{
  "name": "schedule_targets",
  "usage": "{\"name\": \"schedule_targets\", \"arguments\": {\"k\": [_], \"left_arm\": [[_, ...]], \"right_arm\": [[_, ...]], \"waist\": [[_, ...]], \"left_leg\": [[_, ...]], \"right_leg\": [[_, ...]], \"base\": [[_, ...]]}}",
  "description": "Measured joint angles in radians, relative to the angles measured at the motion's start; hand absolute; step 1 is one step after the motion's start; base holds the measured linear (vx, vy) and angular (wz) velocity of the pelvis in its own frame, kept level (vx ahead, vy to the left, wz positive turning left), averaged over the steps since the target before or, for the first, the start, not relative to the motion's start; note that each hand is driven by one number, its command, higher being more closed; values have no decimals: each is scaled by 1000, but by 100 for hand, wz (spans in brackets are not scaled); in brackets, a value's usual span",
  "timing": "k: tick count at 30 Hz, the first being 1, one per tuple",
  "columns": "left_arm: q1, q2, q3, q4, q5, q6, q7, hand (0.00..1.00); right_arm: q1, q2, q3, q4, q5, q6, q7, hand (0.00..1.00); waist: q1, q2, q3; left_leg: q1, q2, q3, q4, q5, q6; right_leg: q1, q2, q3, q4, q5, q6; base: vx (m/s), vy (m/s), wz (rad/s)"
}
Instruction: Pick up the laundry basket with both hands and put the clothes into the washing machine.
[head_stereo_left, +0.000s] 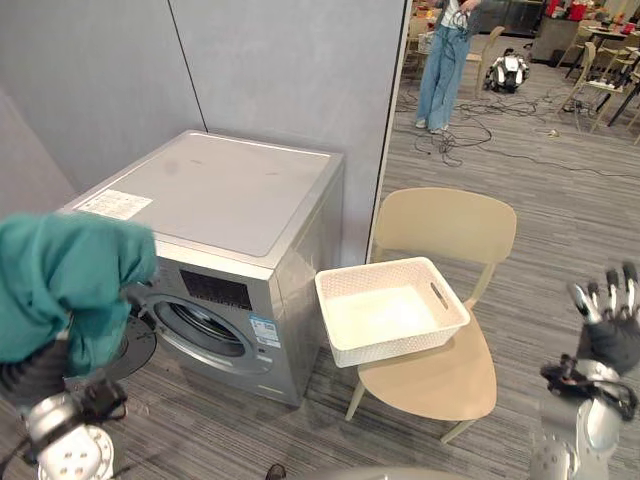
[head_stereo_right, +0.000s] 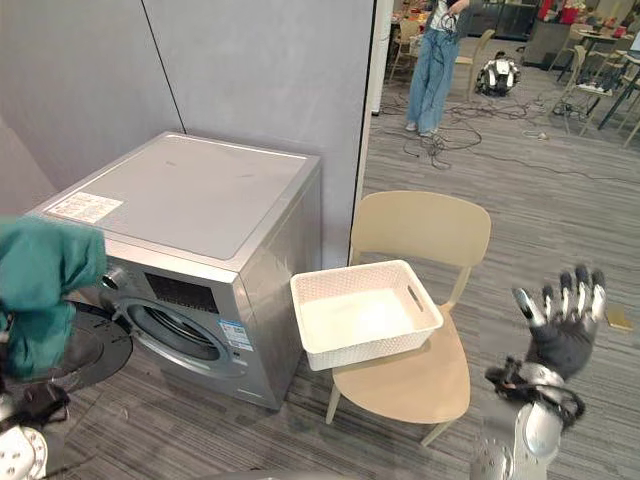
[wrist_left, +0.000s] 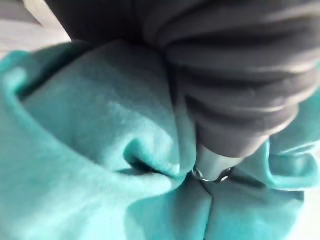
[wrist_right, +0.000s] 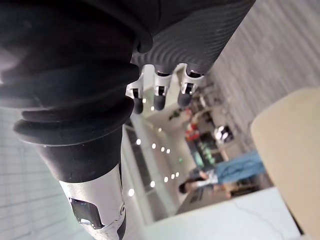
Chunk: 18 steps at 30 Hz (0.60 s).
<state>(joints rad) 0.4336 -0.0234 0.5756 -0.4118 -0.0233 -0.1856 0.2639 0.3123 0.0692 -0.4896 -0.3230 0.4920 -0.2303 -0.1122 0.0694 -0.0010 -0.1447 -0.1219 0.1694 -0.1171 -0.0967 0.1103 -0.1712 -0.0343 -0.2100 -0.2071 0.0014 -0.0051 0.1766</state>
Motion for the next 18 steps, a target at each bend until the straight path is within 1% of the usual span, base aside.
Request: {"name": "schedule_targets", "arguments": {"k": [3, 4, 5, 6, 7, 8, 9, 10, 11, 12, 13, 15, 16, 18], "left_arm": [[23, -43, -13, 244, 9, 4, -23, 100], [18, -67, -12, 375, 4, 13, -32, 100], [15, -79, -19, 516, -17, 25, -47, 100], [14, -79, -22, 589, -23, 30, -54, 100], [12, -79, -25, 722, -26, 53, -70, 100], [7, -80, -26, 790, -26, 60, -73, 100], [-11, -78, -22, 931, -26, 72, -87, 100], [-35, -67, -21, 1057, -23, 87, -90, 100], [-46, -67, -22, 1113, -23, 95, -91, 100], [-65, -64, -23, 1203, -22, 112, -99, 100], [-77, -63, -22, 1256, -10, 127, -120, 100], [-93, -62, -20, 1287, 4, 139, -141, 100], [-102, -62, -15, 1288, 26, 139, -154, 100], [-121, -63, -18, 1292, 47, 138, -159, 100]], "right_arm": [[40, 19, -42, 173, 30, -10, -19, 0], [41, 20, -61, 279, 49, -15, -30, 0], [40, 21, -76, 412, 86, -27, -38, 0], [37, 21, -83, 483, 105, -28, -39, 0], [32, 21, -85, 630, 181, -29, -36, 0], [28, 21, -86, 706, 214, -29, -35, 0], [22, 20, -85, 857, 233, -19, -27, 0], [16, 20, -87, 986, 210, 22, -13, 0], [11, 20, -88, 1038, 201, 41, -10, 0], [-5, 20, -91, 1124, 198, 77, 4, 0], [-12, 20, -92, 1172, 142, 115, 20, 0], [-18, 21, -102, 1195, 85, 145, 43, 0], [-34, 25, -121, 1208, 79, 151, 58, 0], [-52, 28, -123, 1213, 66, 152, 73, 0]], "waist": [[2, 20, 10], [1, 15, 15], [0, 25, 11], [0, 23, 12], [0, 17, 18], [0, 20, 18], [0, 13, 22], [0, 14, 23], [0, 15, 25], [0, 18, 27], [0, 19, 28], [0, 18, 30], [0, 16, 35], [0, 16, 44]], "left_leg": [[8, 1, -11, 0, -4, -4], [10, 2, -13, -1, -4, -4], [10, 4, -14, -1, -4, -4], [10, 6, -14, -1, -4, -5], [11, 6, -14, 0, -4, -5], [15, 6, -14, 0, -4, -4], [18, 5, -14, 0, -5, -4], [19, 5, -12, 0, -5, -3], [19, 5, -11, -1, -6, -2], [19, 5, -5, -5, -6, -1], [20, 5, 1, -6, -7, -1], [22, 5, 14, -6, -8, 1], [25, 5, 21, -6, -8, 2], [29, 6, 37, -6, -9, 3]], "right_leg": [[16, 0, -20, 7, -7, 1], [17, -1, -27, 14, -18, 8], [18, 0, -35, 17, -20, 8], [18, 1, -37, 19, -20, 8], [23, 1, -40, 19, -20, 7], [27, 0, -40, 18, -19, 5], [30, -1, -41, 18, -19, 5], [31, -1, -41, 18, -21, 7], [31, -1, -41, 18, -22, 7], [31, -2, -40, 16, -22, 7], [31, -2, -39, 14, -22, 7], [31, -4, -36, 12, -23, 6], [31, -4, -33, 10, -23, 5], [30, -6, -26, 4, -23, 4]], "base": [[-25, -13, 13], [-38, -13, 8], [-39, -16, 8], [-25, -14, 8], [-5, -10, 5], [4, -8, 5], [0, 0, 0], [0, 0, 0], [0, 0, 0], [-20, -1, -3], [-19, 1, -5], [-4, 2, -8], [2, 2, -10], [9, 3, -17]]}}
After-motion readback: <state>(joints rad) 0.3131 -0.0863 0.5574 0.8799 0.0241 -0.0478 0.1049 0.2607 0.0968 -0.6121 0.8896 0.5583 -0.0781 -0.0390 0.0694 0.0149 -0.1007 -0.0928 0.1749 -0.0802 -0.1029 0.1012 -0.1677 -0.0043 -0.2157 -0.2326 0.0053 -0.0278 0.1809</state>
